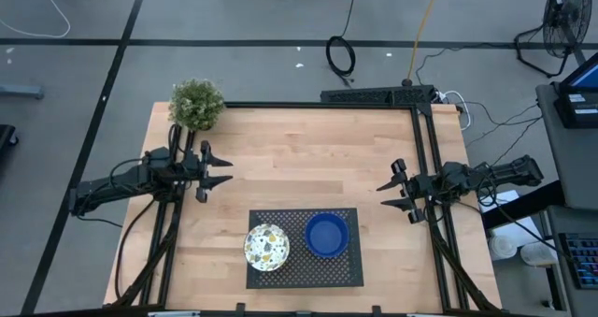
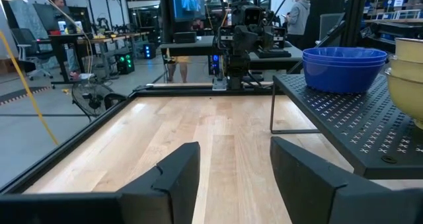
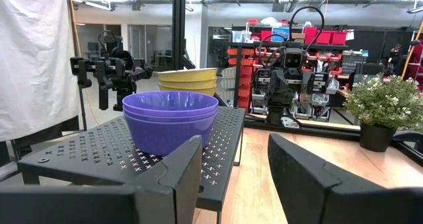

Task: Pick & Place Mini bowls
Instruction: Return to Home Position

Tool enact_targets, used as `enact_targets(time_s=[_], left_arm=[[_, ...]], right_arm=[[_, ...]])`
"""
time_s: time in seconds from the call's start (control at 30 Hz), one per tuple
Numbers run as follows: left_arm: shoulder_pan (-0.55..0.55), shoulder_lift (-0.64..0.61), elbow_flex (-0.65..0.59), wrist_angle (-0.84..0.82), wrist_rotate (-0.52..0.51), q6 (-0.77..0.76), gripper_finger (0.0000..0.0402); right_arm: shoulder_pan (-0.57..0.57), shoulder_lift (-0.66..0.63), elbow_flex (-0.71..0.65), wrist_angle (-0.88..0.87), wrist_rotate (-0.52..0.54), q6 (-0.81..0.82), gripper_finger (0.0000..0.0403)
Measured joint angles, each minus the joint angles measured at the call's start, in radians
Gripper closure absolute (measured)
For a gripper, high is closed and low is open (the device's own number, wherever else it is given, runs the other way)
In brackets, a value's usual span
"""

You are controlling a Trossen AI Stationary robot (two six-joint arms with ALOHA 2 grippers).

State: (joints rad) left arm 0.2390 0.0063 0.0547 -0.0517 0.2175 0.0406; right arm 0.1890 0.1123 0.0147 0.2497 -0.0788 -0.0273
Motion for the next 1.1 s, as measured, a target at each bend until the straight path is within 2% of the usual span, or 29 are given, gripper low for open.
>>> enact_targets(time_s=[0.6, 1.1], left_arm=[[0.000, 0.000, 0.000, 0.000, 0.000, 0.000, 0.0247], [0.000, 0.000, 0.000, 0.000, 0.000, 0.000, 0.0250]], right_arm=[[0.000, 0.000, -0.001, 0.000, 0.000, 0.000, 0.0241], [0.000, 0.000, -0.001, 0.000, 0.000, 0.000, 0.0243]])
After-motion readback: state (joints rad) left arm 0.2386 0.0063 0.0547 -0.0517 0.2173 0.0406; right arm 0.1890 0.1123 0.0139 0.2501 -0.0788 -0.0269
